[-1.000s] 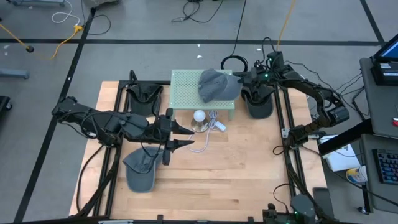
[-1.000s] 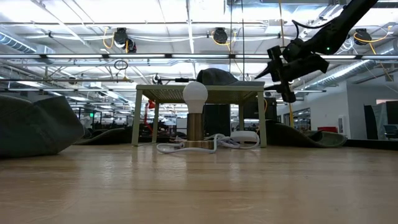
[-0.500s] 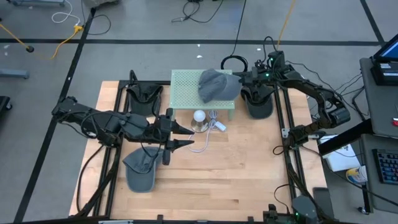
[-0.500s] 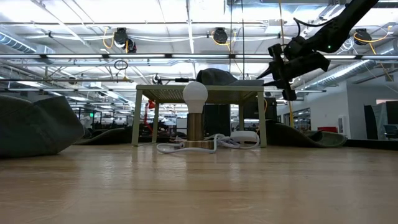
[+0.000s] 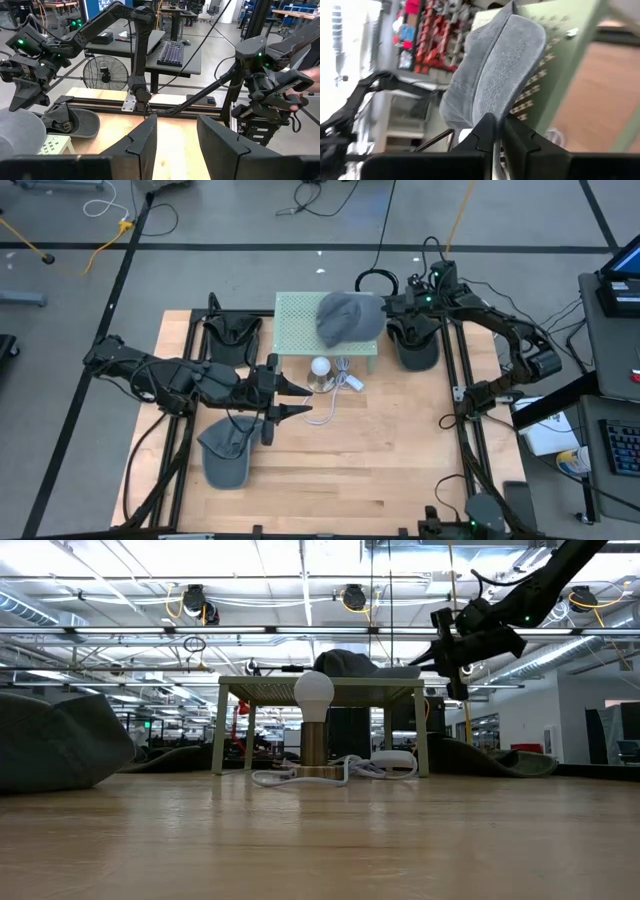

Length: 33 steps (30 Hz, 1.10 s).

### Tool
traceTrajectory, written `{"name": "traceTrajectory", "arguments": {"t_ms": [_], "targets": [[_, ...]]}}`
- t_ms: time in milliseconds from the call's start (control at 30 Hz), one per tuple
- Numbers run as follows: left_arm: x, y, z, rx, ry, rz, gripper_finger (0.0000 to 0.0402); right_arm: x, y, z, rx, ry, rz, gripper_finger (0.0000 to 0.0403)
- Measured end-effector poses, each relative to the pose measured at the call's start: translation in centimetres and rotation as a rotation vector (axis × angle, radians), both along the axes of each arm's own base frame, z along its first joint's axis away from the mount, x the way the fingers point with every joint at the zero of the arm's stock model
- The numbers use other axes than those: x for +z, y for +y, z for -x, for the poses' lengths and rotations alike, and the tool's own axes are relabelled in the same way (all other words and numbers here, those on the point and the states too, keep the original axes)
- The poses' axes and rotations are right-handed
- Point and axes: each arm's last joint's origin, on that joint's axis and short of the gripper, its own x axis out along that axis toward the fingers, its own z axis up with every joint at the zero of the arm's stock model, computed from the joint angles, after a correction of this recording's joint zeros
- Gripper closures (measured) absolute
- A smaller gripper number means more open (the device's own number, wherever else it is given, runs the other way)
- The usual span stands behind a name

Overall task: Pick & Place hat
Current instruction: Put the right gray cap on the shelf, then put the right black cap on the shelf

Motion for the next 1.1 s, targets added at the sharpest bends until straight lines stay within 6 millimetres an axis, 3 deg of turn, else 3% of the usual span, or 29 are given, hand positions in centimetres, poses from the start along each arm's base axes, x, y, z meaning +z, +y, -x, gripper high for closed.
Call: {"name": "traceTrajectory", "arguments": {"t_ms": [433,833,1100], "targets": [[0.0,0.0,0.0,0.002,0.000,0.010,0.0256,-0.3,-0.1,-0.5,0.041,-0.025,-0.005,0.0375],[0.0,0.0,0.0,0.002,0.000,0.012,0.0256,-0.9,-0.1,0.0,-0.007,0.022,-0.082,0.0212],[0.0,0.0,0.0,0.002,0.000,0.014,0.0256,-1.6,-0.1,1.9,-0.035,0.072,-0.136,0.0187]]}}
